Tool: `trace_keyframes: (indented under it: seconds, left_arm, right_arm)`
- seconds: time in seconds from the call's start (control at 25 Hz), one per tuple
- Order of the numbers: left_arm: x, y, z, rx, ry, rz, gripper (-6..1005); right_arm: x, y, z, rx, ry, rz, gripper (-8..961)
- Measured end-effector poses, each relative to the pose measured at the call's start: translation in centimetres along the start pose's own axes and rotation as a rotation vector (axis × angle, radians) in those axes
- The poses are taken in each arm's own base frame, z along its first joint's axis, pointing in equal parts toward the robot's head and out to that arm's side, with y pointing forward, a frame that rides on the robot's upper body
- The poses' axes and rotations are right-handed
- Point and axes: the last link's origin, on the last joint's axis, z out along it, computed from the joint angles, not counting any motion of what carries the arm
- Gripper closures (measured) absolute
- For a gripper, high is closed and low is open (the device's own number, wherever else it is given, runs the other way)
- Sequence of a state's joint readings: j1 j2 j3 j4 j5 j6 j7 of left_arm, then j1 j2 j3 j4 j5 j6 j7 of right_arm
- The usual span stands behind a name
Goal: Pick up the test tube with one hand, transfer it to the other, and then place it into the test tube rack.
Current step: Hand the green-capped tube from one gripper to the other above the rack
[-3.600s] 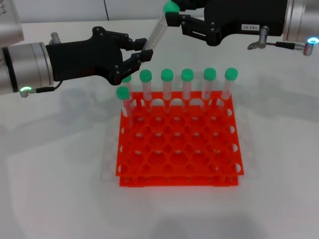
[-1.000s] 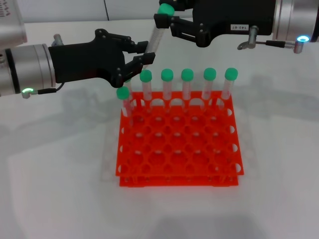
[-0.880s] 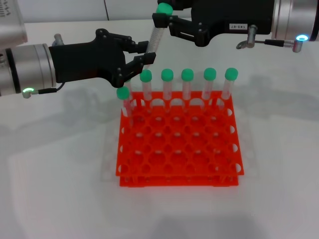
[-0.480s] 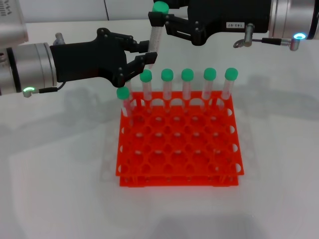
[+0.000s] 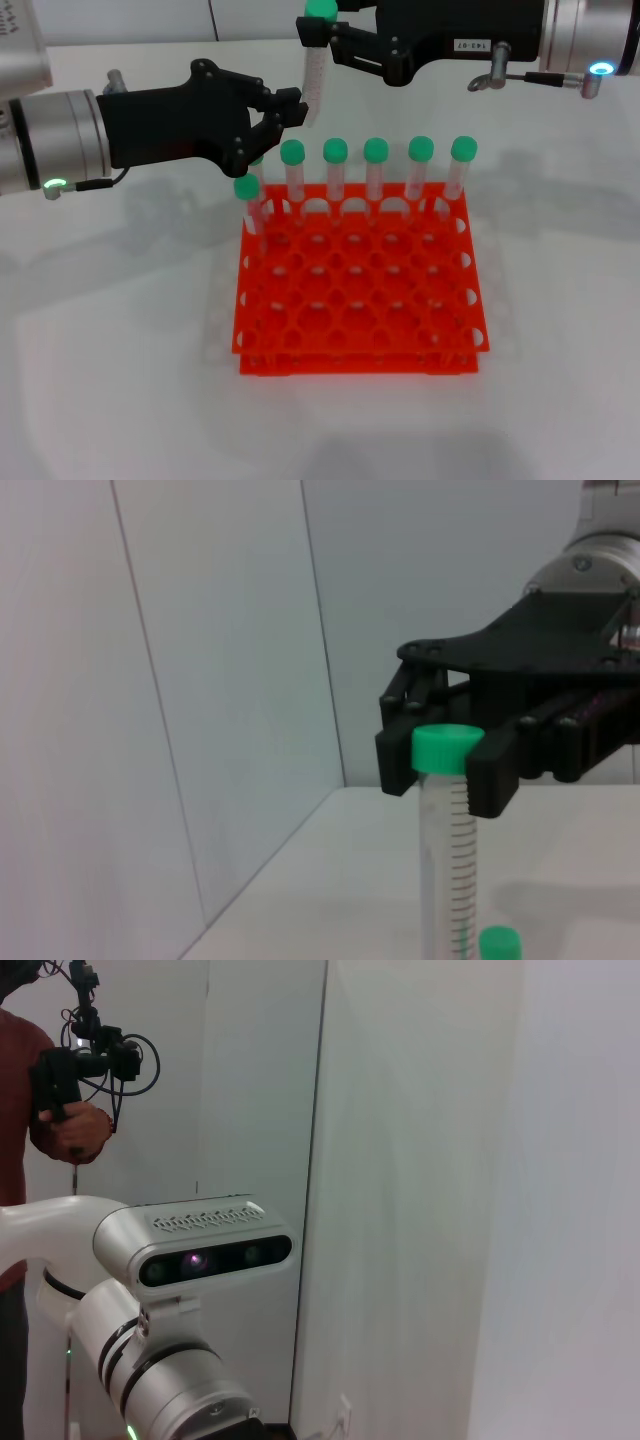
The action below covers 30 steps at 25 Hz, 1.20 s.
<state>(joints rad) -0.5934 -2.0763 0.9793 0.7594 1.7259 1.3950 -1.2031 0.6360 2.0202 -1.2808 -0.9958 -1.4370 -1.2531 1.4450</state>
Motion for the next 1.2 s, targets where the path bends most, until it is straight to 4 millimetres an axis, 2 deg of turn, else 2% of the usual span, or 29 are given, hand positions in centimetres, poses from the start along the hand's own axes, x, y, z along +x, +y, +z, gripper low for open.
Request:
trace_keyframes:
  seconds: [0.08, 0.28, 0.52, 0.76, 1.04, 1.2]
  left_arm:
    - [0.0, 0.0, -0.1, 0.007, 0.007, -0.005, 810]
    - [0.0, -0.1, -0.7, 0.034, 0.016, 0.003, 894]
    - [0.2, -0.3, -0.9, 0.047, 0.027, -0.027, 773]
    - [0.5, -0.7, -1.3, 0.055, 0.033, -0.095, 573]
    - [0.7, -0.5, -3.1, 0.093, 0.02, -0.141, 368]
    - [0.8, -0.1, -4.2, 0.092, -0.02, -0.177, 211]
  right_arm:
    - [0.0, 0.0, 0.0, 0.0, 0.0, 0.0, 691]
    - [0.0, 0.0, 0.0, 0.003, 0.0, 0.0, 691]
    - [0.0, -0.1, 0.1, 0.006, 0.001, -0.002, 690]
    - [0.0, -0.1, 0.1, 0.007, 0.0, 0.0, 690]
    - [0.0, -0.1, 0.1, 0.006, 0.0, 0.001, 690]
    - [0.1, 0.0, 0.0, 0.011, -0.004, 0.007, 690]
